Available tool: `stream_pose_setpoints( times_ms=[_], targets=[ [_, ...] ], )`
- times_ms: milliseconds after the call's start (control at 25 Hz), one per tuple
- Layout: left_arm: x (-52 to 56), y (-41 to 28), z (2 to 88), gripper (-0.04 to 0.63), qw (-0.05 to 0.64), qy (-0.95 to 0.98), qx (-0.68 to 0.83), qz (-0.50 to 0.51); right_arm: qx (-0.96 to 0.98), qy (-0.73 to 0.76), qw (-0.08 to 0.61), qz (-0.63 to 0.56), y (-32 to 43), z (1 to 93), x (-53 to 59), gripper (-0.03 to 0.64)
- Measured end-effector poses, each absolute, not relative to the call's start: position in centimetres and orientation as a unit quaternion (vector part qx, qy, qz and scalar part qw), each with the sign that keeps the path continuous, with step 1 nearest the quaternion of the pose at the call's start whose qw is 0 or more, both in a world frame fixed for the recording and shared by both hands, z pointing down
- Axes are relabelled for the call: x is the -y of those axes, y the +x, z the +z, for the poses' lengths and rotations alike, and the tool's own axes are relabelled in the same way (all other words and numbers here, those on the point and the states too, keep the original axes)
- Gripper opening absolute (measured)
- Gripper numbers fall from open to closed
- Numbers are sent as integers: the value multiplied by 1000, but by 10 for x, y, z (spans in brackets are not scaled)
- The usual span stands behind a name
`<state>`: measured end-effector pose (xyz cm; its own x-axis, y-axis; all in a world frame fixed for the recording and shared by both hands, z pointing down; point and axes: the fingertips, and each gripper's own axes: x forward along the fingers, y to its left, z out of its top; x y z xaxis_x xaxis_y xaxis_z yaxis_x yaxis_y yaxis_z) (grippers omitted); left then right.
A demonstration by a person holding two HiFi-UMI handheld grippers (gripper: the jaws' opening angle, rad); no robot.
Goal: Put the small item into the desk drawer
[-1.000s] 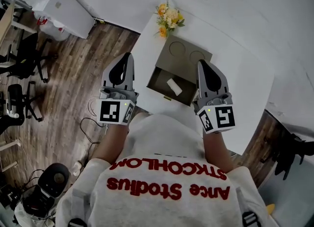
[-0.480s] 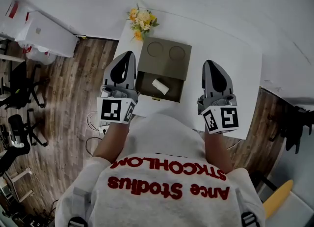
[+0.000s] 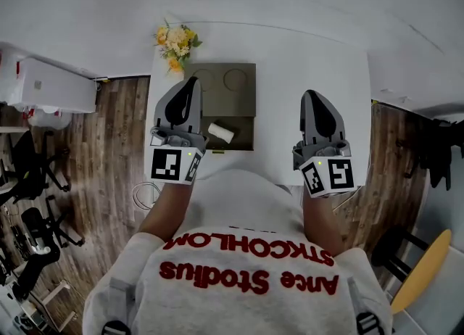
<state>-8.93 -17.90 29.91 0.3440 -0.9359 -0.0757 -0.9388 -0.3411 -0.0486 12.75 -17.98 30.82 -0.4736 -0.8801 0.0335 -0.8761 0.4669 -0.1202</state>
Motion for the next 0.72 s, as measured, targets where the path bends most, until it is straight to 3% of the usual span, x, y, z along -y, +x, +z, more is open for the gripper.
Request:
stream_pose_setpoints(
  times_ms=[720],
  targets=[
    [193, -94, 299, 8, 46, -822, -568, 12, -851, -523, 16, -51, 126, 303, 195, 5]
  ],
)
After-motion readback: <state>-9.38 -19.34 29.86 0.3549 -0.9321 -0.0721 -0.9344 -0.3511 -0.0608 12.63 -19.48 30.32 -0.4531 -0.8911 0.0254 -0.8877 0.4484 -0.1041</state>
